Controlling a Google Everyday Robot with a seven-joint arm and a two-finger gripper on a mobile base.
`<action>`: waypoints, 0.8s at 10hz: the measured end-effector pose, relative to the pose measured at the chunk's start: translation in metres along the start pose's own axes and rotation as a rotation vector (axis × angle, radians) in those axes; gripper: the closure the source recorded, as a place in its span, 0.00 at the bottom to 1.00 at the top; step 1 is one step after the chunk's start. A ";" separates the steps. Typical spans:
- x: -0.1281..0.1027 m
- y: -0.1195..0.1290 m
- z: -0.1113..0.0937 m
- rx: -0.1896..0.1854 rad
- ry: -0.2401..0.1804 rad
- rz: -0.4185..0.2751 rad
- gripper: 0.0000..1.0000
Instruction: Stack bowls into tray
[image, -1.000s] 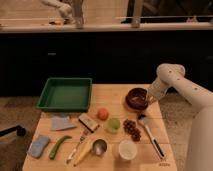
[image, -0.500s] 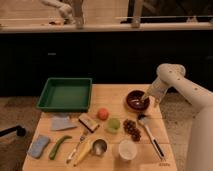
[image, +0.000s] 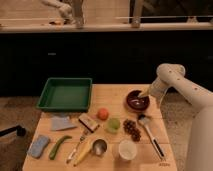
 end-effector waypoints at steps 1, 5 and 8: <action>0.000 0.000 0.000 0.000 0.000 0.000 0.20; -0.001 -0.004 0.003 0.038 -0.011 0.025 0.20; 0.000 -0.009 0.019 0.086 -0.043 0.065 0.20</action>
